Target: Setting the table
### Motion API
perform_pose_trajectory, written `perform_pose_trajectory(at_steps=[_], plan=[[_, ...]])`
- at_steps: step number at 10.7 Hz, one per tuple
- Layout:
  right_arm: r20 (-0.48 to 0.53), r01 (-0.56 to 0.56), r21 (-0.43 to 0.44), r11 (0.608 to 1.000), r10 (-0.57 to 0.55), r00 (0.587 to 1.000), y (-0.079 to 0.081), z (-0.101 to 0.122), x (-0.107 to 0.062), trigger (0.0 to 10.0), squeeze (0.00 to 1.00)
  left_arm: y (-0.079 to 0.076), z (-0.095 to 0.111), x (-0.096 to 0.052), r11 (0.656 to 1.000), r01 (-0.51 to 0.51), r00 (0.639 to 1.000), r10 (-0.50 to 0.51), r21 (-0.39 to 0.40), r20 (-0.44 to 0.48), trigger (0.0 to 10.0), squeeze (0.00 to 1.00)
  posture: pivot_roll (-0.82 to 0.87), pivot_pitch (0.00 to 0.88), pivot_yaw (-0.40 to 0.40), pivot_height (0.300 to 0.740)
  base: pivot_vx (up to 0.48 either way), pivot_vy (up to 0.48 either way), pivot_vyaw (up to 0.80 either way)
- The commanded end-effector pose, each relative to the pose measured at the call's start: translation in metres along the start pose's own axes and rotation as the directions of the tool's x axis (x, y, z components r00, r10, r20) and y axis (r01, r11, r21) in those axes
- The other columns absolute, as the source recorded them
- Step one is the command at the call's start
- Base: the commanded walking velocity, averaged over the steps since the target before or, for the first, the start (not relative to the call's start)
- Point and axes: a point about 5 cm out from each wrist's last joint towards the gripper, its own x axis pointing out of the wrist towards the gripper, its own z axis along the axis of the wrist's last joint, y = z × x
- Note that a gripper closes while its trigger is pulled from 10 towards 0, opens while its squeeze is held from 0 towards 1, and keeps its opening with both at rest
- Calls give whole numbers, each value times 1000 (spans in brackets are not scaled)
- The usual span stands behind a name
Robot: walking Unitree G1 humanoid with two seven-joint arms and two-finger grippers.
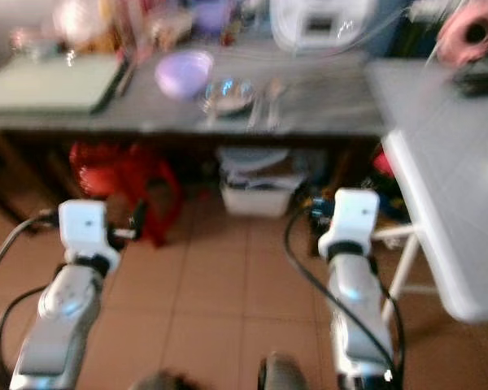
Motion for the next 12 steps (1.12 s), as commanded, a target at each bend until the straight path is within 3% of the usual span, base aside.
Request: perform_pose_trajectory(at_steps=[1, 2, 5, 8, 10, 12], plan=[[11, -3, 7, 1000, 3, 1000, -1, 3, 1, 10000, 0, -1, 1, 0, 1000, 3, 1000, -3, -7, 1, 10000, 0, -55, 90, 61, 740, 0, -480, -800], [14, -5, 6, 1000, 5, 1000, -1, 4, 2, 10000, 0, -1, 1, 0, 1000, 4, 1000, -4, -9, 2, 10000, 0, -55, 90, 60, 740, 0, -480, -800], [67, 17, -69, 997, -12, 998, -5, 9, 0, 10000, 0, -1, 1, -4, 1000, 4, 1000, -4, -28, 1, 10000, 0, -59, 98, 58, 740, 0, -472, 0], [91, 3, -21, 1000, -1, 996, -4, 11, 3, 10000, 0, -1, 3, -2, 1000, 3, 1000, -3, -10, 12, 10000, 0, -57, 96, 61, 740, 0, -456, 0], [119, -47, -15, 999, 49, 992, 2, 17, 7, 10000, 0, -2, 4, -1, 1000, 11, 1000, -11, 1, 10, 10000, 0, -52, 97, 62, 740, 298, -371, 0], [117, -24, 1, 1000, 24, 993, 1, 16, 8, 10000, 0, 0, 4, -1, 1000, -2, 1000, 2, 5, 7, 10000, 0, -48, 99, 63, 740, 321, -353, 559]])
